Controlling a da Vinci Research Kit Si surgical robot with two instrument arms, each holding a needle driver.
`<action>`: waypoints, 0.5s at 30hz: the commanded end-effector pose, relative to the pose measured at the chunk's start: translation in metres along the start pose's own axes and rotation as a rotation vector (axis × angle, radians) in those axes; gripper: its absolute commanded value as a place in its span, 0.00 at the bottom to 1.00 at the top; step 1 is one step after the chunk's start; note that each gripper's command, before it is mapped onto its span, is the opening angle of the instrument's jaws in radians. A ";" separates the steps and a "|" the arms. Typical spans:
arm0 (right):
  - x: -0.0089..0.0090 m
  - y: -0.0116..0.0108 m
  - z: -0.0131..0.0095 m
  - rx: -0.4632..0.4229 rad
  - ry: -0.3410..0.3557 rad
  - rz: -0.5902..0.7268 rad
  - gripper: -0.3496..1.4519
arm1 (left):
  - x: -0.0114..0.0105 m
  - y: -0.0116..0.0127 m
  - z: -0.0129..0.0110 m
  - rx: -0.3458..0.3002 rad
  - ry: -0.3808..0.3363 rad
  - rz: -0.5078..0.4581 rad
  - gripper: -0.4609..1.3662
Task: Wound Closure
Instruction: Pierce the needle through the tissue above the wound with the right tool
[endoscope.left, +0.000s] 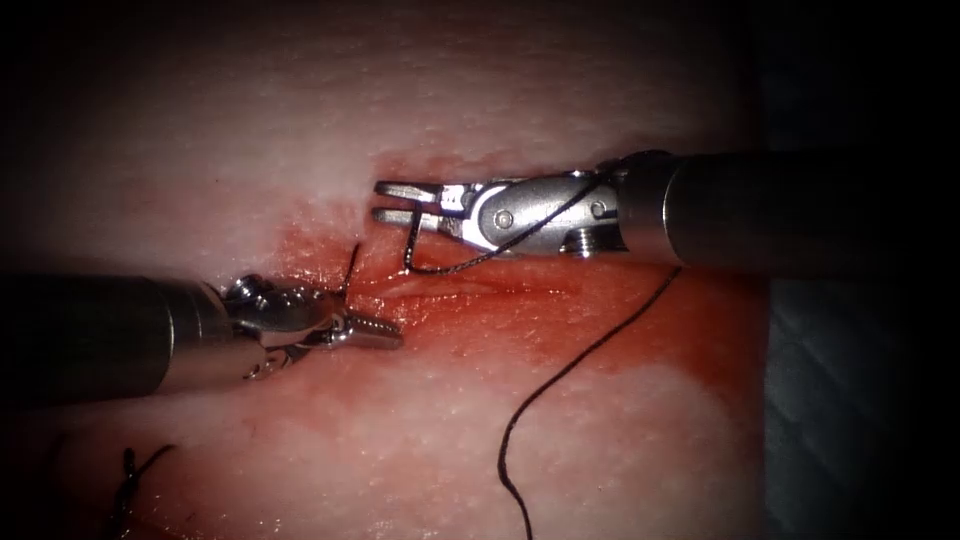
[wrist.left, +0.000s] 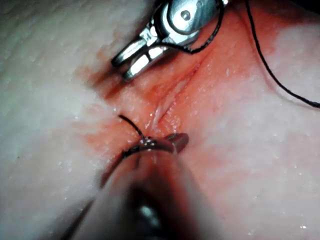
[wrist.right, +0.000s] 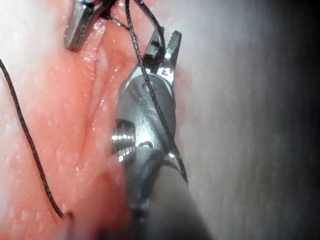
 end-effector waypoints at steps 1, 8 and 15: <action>0.0000 0.0002 0.0001 -0.004 0.000 0.001 0.00 | -0.0001 0.0000 0.0000 0.000 0.000 0.000 0.20; 0.0008 0.0013 0.0004 -0.016 0.006 0.011 0.00 | -0.0001 0.0000 -0.0001 -0.001 0.000 0.001 0.20; 0.0015 0.0025 0.0009 -0.018 0.006 0.029 0.00 | -0.0003 0.0000 -0.0001 0.006 -0.006 0.001 0.20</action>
